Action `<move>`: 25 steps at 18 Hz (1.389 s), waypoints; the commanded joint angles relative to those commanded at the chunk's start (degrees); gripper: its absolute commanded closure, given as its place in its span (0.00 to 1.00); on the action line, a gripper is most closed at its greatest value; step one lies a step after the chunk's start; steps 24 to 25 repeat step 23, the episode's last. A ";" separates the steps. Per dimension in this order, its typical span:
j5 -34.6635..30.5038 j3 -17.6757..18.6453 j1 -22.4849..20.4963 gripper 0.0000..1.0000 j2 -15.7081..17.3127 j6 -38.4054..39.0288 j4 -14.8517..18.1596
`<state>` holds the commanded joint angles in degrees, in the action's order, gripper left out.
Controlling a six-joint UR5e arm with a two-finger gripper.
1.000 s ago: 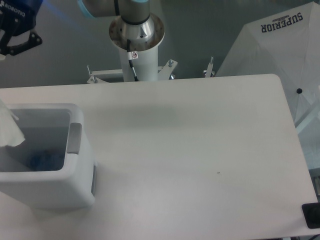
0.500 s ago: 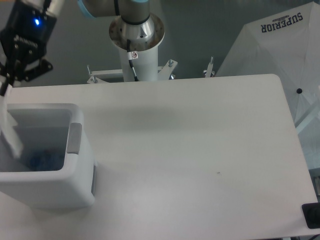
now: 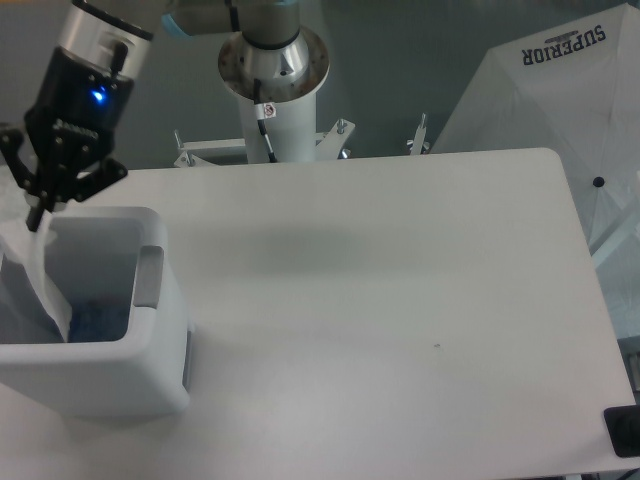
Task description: Place the trash in the trash can
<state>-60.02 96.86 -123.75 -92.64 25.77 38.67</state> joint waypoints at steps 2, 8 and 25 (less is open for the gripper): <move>-1.23 -0.52 -0.09 0.01 0.17 -4.04 0.09; -2.47 -2.11 -6.57 0.00 2.02 -15.64 -0.53; -23.38 2.81 -19.69 0.00 -2.81 -58.64 0.53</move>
